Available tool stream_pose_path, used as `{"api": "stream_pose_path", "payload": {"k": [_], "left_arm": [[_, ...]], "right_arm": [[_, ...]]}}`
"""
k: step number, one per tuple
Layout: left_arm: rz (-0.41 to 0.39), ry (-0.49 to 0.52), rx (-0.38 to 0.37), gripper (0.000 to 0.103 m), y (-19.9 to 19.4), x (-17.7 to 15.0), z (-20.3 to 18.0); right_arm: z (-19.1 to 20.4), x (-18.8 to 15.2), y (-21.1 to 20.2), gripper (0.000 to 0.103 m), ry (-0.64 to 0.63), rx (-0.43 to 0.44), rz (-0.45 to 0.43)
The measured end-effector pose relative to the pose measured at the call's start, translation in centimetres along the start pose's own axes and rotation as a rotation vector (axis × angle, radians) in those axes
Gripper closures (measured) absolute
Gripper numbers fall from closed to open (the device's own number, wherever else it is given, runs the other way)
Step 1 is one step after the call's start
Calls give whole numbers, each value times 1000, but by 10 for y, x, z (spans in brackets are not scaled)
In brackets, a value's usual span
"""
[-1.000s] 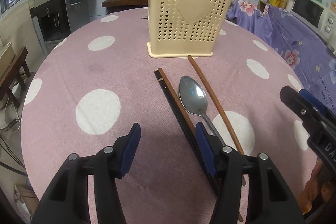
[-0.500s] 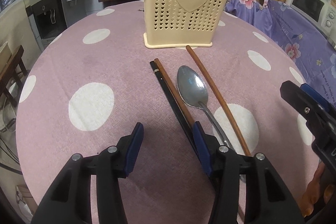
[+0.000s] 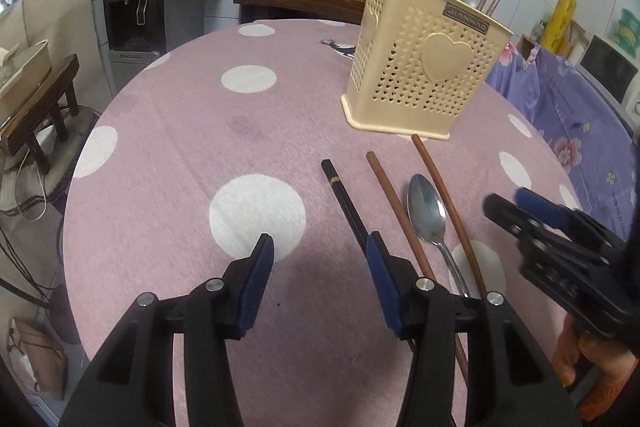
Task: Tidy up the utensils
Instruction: 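Grasp a brown chopstick with the right tool while the left tool grasps a black chopstick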
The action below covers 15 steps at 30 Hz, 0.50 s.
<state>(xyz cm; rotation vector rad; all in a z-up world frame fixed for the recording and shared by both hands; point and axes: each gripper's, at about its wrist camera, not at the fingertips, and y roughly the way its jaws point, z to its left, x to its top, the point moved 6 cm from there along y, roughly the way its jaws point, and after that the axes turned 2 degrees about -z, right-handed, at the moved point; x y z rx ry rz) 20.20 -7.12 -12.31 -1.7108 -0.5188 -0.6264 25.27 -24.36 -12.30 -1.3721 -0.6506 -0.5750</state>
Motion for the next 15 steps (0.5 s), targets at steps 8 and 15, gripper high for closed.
{"api": "stream_pose_path", "payload": {"k": [8,15], "left_arm": [[11,-11,6,54,13,2,-2],[25,-13,21,54,25,2,-7]], "right_arm": [[1,24,56,71,9,31,75],[8,25,77,76,-15,6,103]]}}
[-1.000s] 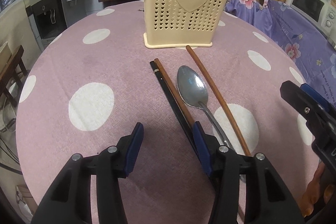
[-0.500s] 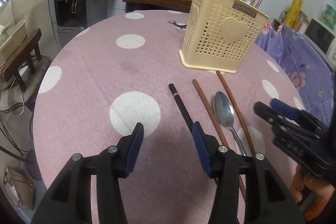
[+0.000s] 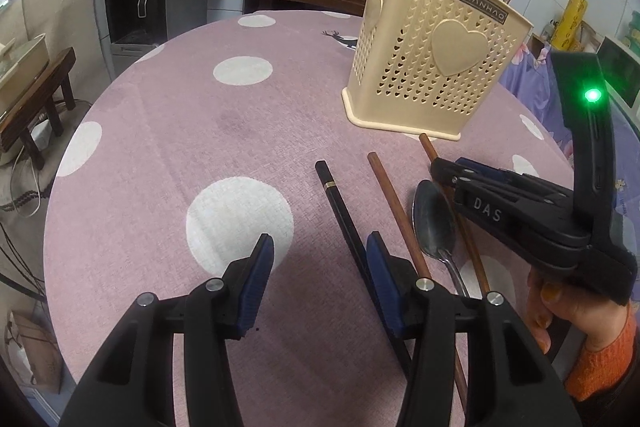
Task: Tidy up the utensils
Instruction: 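Grasp a brown chopstick with the right tool while the left tool grasps a black chopstick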
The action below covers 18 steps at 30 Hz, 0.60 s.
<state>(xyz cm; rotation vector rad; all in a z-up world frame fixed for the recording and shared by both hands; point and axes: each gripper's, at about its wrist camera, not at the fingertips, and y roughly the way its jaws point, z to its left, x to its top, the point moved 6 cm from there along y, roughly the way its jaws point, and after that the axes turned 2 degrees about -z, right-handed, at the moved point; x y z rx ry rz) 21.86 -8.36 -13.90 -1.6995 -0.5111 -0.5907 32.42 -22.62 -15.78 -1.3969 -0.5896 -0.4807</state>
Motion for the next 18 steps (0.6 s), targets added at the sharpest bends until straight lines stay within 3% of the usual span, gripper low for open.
{"api": "stream_pose_path", "payload": {"k": [3,14,18], "left_arm": [[22,-6,-3,54,8,-1,-3],[8,17,111,57,23,11,-9],[7,20,105,59,26,15,-9]], "right_arm": [[4,0,1,78,-25,-29,0],[9,-2,2,80,-35,-35,-1],[10,0,3,81,-30,-30,-1]]}}
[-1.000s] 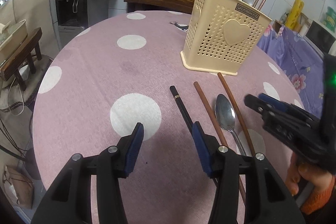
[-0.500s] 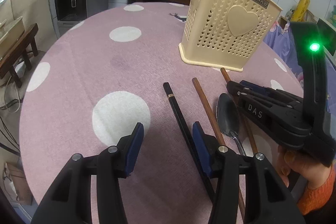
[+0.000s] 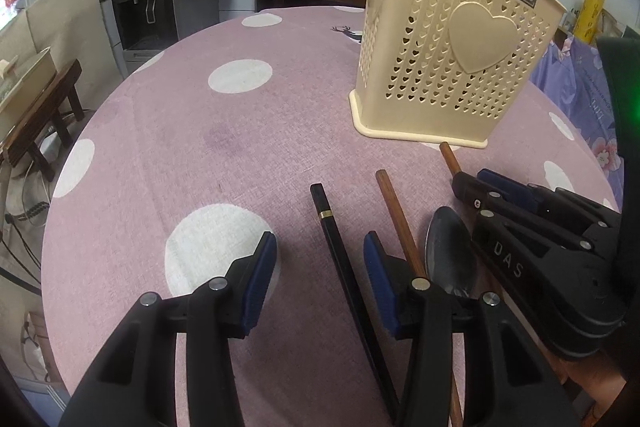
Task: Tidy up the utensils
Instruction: 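Grasp a brown chopstick with the right tool while the left tool grasps a black chopstick, then lift both chopsticks and lower them into the cream holder with both tools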
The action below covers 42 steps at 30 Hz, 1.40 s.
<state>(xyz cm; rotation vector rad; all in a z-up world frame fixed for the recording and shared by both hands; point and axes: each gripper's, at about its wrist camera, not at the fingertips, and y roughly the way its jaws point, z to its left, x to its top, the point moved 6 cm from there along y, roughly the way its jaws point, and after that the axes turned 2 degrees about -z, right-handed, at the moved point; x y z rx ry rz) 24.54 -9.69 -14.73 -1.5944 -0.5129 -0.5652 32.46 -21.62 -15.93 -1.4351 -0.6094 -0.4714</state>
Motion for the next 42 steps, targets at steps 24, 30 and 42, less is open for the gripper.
{"api": "stream_pose_path", "payload": {"k": [24,30,42], "left_arm": [[24,14,-16,94,7,9,8],[27,5,-29,95,9,11,10],[-108,-25,-128,95,-40,34,18]], "right_arm": [[-5,-7,-8,95,13,36,11],[-7,-10,-21,95,18,43,-21],[-23,-6,-97,95,92,79,-192]]}}
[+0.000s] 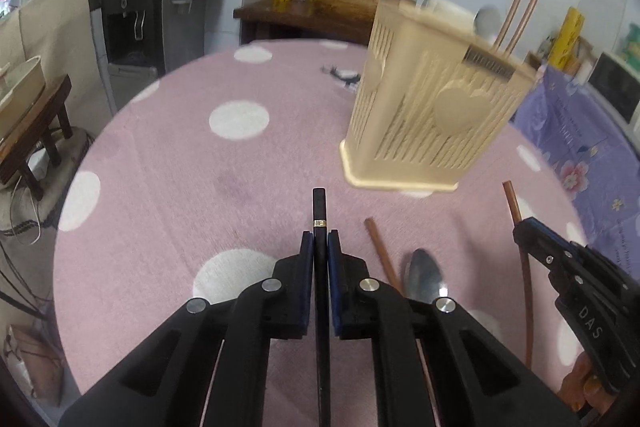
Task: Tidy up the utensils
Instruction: 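Lift both chopsticks and lower them into the cream holder with both tools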
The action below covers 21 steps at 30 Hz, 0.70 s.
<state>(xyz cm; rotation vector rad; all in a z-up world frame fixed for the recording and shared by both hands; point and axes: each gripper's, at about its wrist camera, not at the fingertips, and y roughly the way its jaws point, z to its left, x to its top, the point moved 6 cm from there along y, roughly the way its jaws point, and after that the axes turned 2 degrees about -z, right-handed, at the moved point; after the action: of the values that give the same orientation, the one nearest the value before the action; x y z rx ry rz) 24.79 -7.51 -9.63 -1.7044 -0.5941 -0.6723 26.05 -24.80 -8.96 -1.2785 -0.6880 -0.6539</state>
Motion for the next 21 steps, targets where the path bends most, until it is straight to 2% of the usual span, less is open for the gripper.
{"api": "stream_pose_path", "payload": {"k": [3,7,13,21], "left_arm": [[-94,12,-39,95,-33,17,-3],[-175,17,-86,95,-70,36,-6],[-264,27,-105,95,-103,57,-8],[-306,19,-101,95,-107,78,-10]], "right_arm": [[-7,16,-29,95,31,6,-72],[-13,37,-75,95,32,4,-180],[-19,61,-130,95,2,-18,-296],[-20,74,-126,95,3,-37,-305]]}}
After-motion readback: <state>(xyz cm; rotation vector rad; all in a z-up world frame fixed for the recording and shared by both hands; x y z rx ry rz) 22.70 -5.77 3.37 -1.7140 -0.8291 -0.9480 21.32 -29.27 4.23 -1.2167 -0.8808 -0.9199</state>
